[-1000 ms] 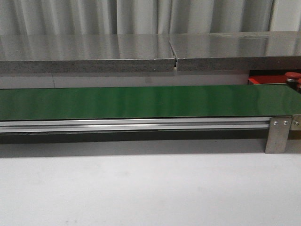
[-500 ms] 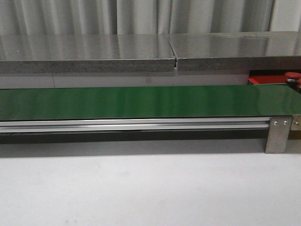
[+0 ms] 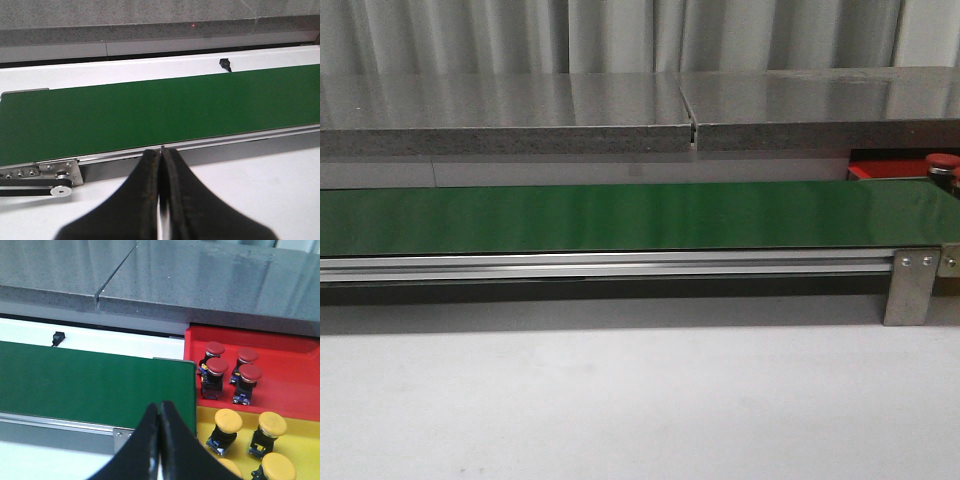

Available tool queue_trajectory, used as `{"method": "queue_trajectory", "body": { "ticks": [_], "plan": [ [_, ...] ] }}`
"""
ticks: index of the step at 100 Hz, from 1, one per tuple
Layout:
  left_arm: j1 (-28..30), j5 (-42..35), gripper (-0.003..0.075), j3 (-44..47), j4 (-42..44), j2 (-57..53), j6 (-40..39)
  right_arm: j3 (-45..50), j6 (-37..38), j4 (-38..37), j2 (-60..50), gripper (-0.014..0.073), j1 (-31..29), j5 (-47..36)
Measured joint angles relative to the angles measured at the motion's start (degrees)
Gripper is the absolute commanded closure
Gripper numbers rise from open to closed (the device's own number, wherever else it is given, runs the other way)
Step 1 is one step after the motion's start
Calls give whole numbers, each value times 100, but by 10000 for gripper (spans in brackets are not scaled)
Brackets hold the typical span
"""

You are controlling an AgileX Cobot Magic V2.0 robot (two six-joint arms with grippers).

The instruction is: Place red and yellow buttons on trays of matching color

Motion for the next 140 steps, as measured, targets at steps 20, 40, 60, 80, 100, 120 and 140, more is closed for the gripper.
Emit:
{"method": "queue_trajectory", "body": {
  "ticks": [20, 40, 60, 80, 100, 120, 140],
  "plan": [
    [0, 0, 739, 0, 0, 0, 0, 790, 43, 0, -424, 660, 0, -826],
    [0, 0, 739, 0, 0, 0, 0, 1433, 542, -432, -688, 660, -144, -1592],
    [0, 0, 739, 0, 0, 0, 0, 1890, 670, -605, -1160, 660, -359, -1674],
    [0, 0, 739, 0, 0, 0, 0, 2435, 683, -656, -1822, 660, -377, -1641],
    [0, 0, 739, 0, 0, 0, 0, 2488, 688, -656, -2497, 660, -377, -964],
    [0, 10, 739, 0, -2, 0, 0, 2488, 688, -656, -2628, 660, -381, -648],
    [0, 10, 739, 0, -2, 0, 0, 2488, 688, -656, -2628, 660, -381, -634]
  ]
}}
